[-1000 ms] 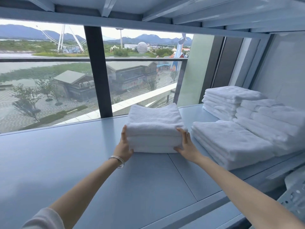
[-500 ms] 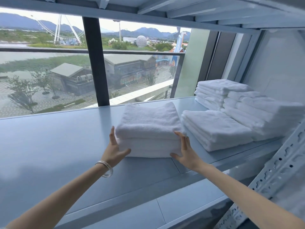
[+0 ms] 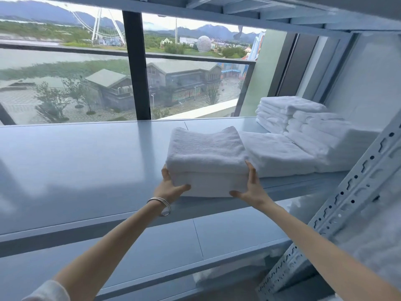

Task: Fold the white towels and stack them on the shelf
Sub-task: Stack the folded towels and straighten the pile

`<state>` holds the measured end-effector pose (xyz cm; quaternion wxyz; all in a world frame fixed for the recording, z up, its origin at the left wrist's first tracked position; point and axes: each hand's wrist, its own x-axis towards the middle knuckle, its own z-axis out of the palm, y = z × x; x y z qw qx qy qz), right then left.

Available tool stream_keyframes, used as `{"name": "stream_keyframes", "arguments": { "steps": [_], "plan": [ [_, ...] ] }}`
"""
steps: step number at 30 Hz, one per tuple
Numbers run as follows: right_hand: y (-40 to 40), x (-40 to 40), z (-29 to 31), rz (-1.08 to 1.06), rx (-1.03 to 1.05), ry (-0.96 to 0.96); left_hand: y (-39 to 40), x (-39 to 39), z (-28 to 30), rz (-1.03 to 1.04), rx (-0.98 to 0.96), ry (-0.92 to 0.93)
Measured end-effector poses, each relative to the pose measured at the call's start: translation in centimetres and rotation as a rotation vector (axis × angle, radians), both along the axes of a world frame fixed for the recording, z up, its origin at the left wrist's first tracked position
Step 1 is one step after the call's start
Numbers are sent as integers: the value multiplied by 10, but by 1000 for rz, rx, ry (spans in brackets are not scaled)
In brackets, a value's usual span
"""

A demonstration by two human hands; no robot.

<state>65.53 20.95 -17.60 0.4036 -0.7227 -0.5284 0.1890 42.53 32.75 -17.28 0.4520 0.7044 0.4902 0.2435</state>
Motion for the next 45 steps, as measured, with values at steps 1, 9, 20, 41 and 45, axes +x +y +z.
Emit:
{"name": "stream_keyframes", "arguments": {
  "steps": [1,9,20,41,45],
  "plan": [
    [-3,2,0,8,-18,-6,-2,-1,0,-12,4,-19],
    [-6,4,0,-20,-33,45,-1,4,-4,-104,-15,25],
    [-12,27,29,15,-85,-23,32,5,16,-258,301,-70],
    [25,2,-6,-2,221,-1259,8,51,-36,-278,1614,527],
    [6,-7,-7,-4,270,-1251,5,55,-42,-249,1645,552]
  ]
}}
